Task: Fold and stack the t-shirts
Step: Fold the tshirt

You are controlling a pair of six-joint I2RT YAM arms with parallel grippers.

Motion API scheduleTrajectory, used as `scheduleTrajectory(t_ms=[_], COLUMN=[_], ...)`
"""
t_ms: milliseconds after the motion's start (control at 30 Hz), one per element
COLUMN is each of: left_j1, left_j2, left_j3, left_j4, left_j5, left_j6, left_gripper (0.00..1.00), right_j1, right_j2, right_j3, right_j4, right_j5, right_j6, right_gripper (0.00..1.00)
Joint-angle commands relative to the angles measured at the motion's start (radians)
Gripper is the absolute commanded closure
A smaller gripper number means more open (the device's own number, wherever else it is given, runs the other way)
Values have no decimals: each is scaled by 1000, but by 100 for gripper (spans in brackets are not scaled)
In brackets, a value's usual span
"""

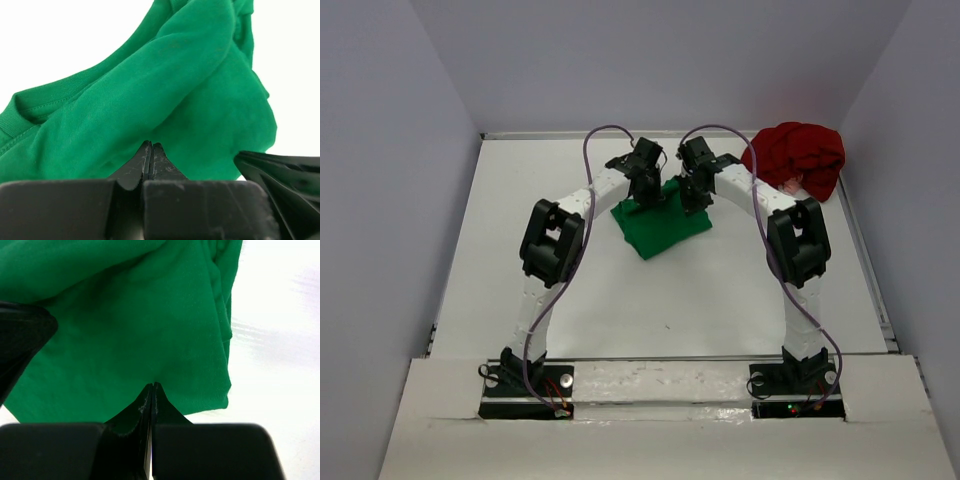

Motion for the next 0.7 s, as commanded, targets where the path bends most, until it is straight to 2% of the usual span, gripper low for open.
scheduleTrajectory(t_ms=[0,667], left_j1=[13,115], left_j2=[23,63], left_j3=[49,33], left_j4=[-22,8], left_j5=[8,-21], left_j6=[21,29], left_gripper=[100,100], right_j1=[10,29], right_j2=[-16,-2], right_j3=[-2,-81], right_j4=[44,55], right_j5=[-14,-28], right_j6=[8,14], right_gripper=[100,100])
